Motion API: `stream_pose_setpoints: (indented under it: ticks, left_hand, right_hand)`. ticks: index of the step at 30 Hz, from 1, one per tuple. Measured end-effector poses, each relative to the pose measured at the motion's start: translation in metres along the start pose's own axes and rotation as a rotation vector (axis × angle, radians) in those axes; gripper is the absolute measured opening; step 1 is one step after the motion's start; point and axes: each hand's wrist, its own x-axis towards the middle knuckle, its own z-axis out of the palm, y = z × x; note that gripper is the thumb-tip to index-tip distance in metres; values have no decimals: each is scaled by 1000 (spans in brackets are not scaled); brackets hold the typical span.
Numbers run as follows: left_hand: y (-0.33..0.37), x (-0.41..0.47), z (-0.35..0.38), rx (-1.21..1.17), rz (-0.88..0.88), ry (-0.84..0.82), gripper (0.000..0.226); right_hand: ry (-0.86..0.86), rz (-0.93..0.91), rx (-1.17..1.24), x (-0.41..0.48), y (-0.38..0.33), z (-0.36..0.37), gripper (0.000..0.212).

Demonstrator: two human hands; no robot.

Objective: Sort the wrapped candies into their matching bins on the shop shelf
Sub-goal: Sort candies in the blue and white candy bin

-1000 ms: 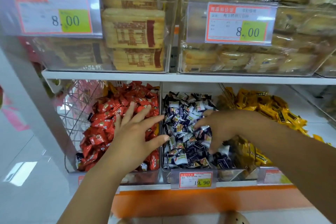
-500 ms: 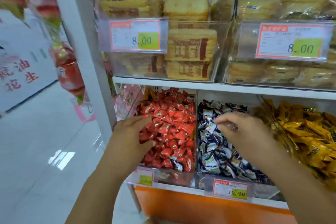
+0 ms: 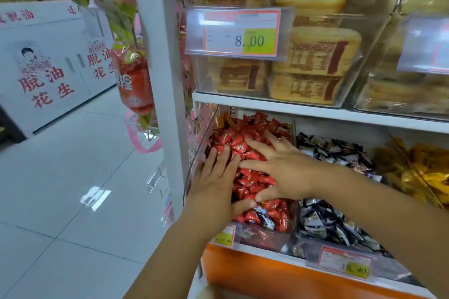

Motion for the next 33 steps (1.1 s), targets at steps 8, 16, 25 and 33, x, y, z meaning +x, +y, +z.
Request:
stream_pose_setpoints:
  ticks: [8,16,25,33]
  left_hand:
    - [-11,25,8,-209,-24,105,78]
    - [-8,28,-6,-358,-4,155,83]
    - [-1,-25,-29,-273,10,127,12]
    - [-2,-32,-9,-174,-7,79,49]
  right_hand:
    - [-89,48,95,39,18,-10,66]
    - [1,29,168,30,23,-24,77]
    - [149,-26,208,-19,-28,-12,13]
    - [75,105,-59,-9,-35,18,35]
